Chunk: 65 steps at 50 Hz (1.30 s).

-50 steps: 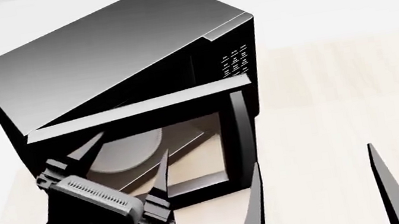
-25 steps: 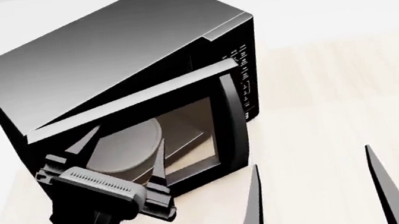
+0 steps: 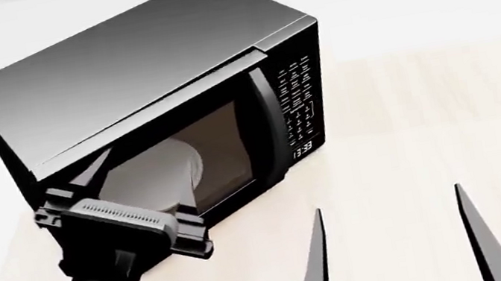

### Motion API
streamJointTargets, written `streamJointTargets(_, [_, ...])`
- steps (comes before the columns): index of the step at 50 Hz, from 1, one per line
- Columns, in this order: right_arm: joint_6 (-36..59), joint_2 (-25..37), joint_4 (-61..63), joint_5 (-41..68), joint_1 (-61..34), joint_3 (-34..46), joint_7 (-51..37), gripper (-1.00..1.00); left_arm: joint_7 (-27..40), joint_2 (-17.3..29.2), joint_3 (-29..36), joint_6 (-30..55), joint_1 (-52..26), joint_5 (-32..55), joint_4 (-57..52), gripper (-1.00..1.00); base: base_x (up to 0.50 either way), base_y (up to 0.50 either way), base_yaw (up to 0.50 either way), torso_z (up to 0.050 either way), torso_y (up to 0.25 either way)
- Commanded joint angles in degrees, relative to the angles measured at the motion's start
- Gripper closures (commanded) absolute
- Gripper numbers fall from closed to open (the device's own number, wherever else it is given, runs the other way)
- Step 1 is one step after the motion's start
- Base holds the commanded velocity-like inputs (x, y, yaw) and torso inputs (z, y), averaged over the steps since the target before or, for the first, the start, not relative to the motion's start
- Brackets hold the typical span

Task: Close the microwave.

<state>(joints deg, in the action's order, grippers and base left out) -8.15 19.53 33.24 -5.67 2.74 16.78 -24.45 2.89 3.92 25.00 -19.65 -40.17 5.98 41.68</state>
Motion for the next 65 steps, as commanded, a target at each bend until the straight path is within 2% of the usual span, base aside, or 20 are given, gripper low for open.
streamJointTargets(1, [-0.1,0.2,-0.2,0.1,0.0,0.3,-0.2,-1.00,3.9,1.1,-3.6,-1.1,-1.1,1.3,1.2,-1.00,0.00,0.00,0.00,0.000,0.000])
streamJointTargets(12, [-0.5,0.3,-0.6,-0.3,0.2,1.0,-0.3,-1.00,4.7,1.6,-3.4,-1.6,0.3,1.9,0.6,-1.00,0.00,0.00,0.00,0.000,0.001])
streamJointTargets(18, [-0.2,0.4,-0.6,-0.2,0.2,1.0,-0.4,-1.00,4.4,5.7,-0.5,11.0,14.5,4.2,-22.3,-1.00,0.00,0.00,0.00,0.000,0.000])
streamJointTargets(23, [-0.2,0.4,-0.7,-0.4,0.1,1.1,-0.5,-1.00,4.3,8.9,2.9,13.9,25.7,4.2,-33.6,-1.00,0.00,0.00,0.00,0.000,0.000])
streamJointTargets(34, [-0.2,0.5,-0.6,-0.5,0.2,1.4,-0.7,-1.00,5.2,11.4,3.5,14.1,33.6,5.7,-40.2,-1.00,0.00,0.00,0.00,0.000,0.000])
streamJointTargets(40, [-0.7,0.5,-1.4,-0.6,0.3,1.7,-0.9,-1.00,8.0,14.7,-0.3,14.5,36.1,7.1,-46.4,-1.00,0.00,0.00,0.00,0.000,0.000])
streamJointTargets(45, [-0.8,0.5,-2.3,-1.0,0.3,2.0,-1.1,-1.00,10.9,17.8,-6.8,15.6,37.9,11.9,-50.6,-1.00,0.00,0.00,0.00,0.000,0.000])
streamJointTargets(49, [-0.7,0.3,-3.9,-1.4,0.1,2.3,-1.4,-1.00,13.4,22.4,-12.1,14.8,43.2,13.6,-56.2,-1.00,0.00,0.00,0.00,0.000,0.000])
streamJointTargets(53, [0.3,0.3,-4.8,0.0,-0.1,1.7,-1.4,-1.00,14.7,24.8,-15.1,13.1,47.2,13.0,-57.8,-1.00,0.00,0.00,0.00,0.000,0.000])
streamJointTargets(56, [0.8,0.9,-5.6,0.9,-0.4,0.5,-1.5,-1.00,15.8,25.4,-15.9,11.0,48.4,9.9,-56.6,-1.00,0.00,0.00,0.00,0.000,0.000])
streamJointTargets(65, [4.9,3.0,-5.1,5.7,-2.1,-7.6,-3.7,-1.00,19.8,27.1,-22.5,11.0,49.2,12.9,-60.9,-1.00,0.00,0.00,0.00,0.000,0.000])
